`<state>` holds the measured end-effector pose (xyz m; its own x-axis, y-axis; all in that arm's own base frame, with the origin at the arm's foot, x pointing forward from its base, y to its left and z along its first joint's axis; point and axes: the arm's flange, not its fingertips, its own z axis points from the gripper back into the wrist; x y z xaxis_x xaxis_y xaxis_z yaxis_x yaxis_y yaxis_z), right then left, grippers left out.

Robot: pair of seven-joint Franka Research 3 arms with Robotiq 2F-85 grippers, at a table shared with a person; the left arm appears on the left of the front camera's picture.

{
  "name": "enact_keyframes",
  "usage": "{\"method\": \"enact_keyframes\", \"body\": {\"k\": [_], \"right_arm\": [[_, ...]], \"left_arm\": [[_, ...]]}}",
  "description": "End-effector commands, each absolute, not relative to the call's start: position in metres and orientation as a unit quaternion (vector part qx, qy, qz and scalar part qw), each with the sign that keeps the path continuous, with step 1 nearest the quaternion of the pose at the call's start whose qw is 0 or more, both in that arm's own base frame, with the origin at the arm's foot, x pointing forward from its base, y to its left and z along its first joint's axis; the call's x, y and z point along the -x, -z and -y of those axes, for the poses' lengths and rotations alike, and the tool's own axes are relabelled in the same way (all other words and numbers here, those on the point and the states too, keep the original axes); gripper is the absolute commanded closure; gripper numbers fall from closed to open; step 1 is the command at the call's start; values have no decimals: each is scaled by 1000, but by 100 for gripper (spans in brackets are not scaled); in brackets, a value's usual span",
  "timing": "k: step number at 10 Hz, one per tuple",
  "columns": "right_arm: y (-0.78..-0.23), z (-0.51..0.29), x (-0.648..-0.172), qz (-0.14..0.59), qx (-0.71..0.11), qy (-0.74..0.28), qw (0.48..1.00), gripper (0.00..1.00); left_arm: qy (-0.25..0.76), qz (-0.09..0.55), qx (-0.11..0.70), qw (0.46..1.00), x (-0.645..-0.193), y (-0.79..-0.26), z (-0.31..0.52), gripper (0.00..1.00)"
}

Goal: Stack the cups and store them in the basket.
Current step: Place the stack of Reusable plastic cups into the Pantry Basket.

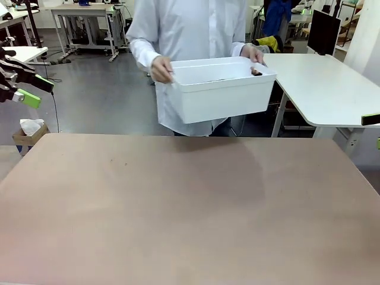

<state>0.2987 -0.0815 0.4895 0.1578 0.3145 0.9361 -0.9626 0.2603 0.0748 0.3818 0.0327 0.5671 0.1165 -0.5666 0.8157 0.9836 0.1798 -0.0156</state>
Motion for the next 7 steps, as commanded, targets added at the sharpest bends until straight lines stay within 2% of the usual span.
{"method": "enact_keyframes", "body": {"k": [1,7], "right_arm": [[-494,80,-299,441,-379,-470,664,0],[-494,80,-299,441,-379,-470,664,0]], "left_arm": [[559,350,308,686,-382,-570,-32,0],[559,350,308,686,-382,-570,-32,0]]}}
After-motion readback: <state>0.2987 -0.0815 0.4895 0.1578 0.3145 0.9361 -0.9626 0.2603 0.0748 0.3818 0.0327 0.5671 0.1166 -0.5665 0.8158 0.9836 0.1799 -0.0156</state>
